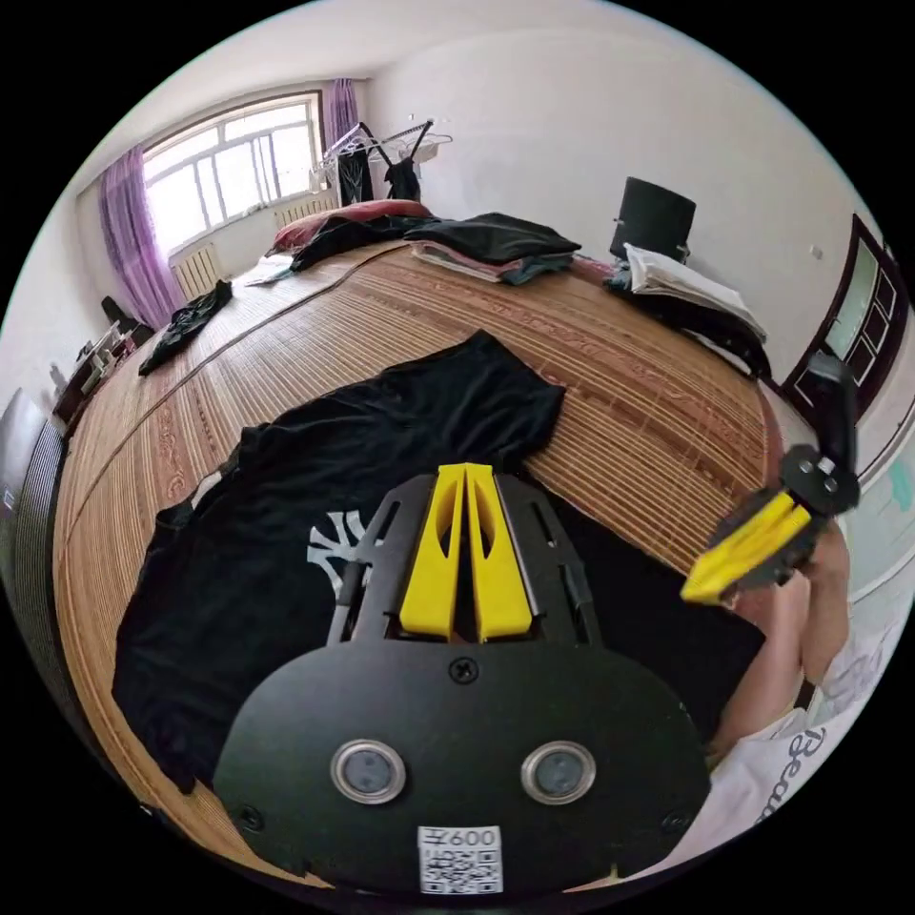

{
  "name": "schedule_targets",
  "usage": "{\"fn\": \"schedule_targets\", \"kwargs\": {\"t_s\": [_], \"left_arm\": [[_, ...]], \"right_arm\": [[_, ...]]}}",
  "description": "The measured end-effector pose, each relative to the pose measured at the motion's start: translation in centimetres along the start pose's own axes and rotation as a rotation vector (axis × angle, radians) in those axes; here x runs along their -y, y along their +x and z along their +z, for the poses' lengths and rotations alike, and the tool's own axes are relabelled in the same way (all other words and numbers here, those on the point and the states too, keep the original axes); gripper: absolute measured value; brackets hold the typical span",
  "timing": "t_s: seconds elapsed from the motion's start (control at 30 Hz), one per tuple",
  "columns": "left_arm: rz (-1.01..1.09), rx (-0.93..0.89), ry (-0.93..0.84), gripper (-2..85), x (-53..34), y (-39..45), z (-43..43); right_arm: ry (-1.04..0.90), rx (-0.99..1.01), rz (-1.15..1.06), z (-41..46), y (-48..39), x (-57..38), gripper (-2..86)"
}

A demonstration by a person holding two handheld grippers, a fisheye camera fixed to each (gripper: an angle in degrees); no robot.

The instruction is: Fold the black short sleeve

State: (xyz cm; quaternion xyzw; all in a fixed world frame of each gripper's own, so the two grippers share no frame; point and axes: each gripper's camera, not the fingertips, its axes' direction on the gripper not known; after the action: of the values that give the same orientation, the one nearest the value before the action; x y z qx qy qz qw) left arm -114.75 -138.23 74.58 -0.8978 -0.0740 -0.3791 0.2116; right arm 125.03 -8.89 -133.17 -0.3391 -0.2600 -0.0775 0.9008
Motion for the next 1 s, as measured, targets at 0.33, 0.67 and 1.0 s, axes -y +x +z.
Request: {"fn": "schedule_targets", "kwargs": {"t_s": [0.33, 0.67, 1.0], "left_arm": [[0.11, 0.322, -0.201, 0.5, 10.7, 0.7, 20.9], [0.195, 0.486, -0.094, 0.4, 9.9, 5.1, 20.0], [0.028, 0.131, 0.108, 0.4, 4.9, 4.3, -2.4]], "right_arm": [[-0.098, -0.299, 0.106, 6.6, -4.6, -13.6, -0.8], [0.126, -0.148, 0.18, 6.0, -2.0, -17.3, -0.9], [0.094, -0.316, -0.006, 9.4, -0.7, -10.0, -0.5]]}}
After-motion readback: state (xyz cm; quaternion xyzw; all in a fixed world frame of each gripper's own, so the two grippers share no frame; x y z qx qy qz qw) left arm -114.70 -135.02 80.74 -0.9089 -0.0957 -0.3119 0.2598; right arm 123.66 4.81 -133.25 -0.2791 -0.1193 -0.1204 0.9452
